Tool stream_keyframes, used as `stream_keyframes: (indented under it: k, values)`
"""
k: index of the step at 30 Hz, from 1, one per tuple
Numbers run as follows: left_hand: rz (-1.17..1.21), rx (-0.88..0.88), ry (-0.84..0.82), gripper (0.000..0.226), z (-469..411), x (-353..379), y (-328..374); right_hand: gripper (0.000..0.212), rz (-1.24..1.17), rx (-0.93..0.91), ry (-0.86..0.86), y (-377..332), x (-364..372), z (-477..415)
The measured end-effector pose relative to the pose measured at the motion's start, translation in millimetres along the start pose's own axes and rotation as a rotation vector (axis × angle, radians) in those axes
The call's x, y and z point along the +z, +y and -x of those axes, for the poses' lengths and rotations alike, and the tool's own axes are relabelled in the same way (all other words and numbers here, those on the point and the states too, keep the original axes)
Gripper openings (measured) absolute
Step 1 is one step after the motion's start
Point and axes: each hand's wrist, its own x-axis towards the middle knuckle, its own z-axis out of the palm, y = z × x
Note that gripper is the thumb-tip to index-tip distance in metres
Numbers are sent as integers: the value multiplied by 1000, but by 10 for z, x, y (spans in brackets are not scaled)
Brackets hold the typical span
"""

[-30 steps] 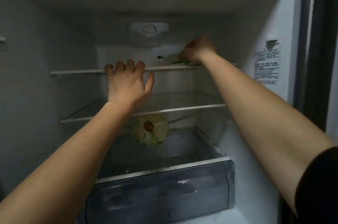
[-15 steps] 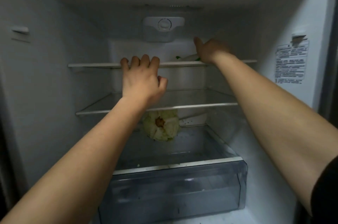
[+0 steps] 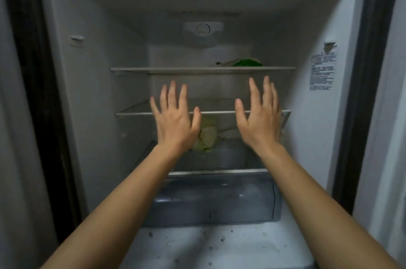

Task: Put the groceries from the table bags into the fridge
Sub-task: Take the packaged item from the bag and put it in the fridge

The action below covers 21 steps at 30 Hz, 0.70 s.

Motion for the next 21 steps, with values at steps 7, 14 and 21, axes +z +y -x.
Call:
stream_keyframes:
  k: [7, 14, 21]
  values:
    - [-36, -44, -178, 64, 1527, -56, -10, 74, -49, -33, -59, 143, 50, 1265]
    - [-213, -82, -377, 64, 2598, -615, -286, 84, -128, -14, -384, -72, 149, 2496]
    - [-189, -177, -241, 62, 2718, -1524, -336, 84, -219, -51, -411, -707, -259, 2617]
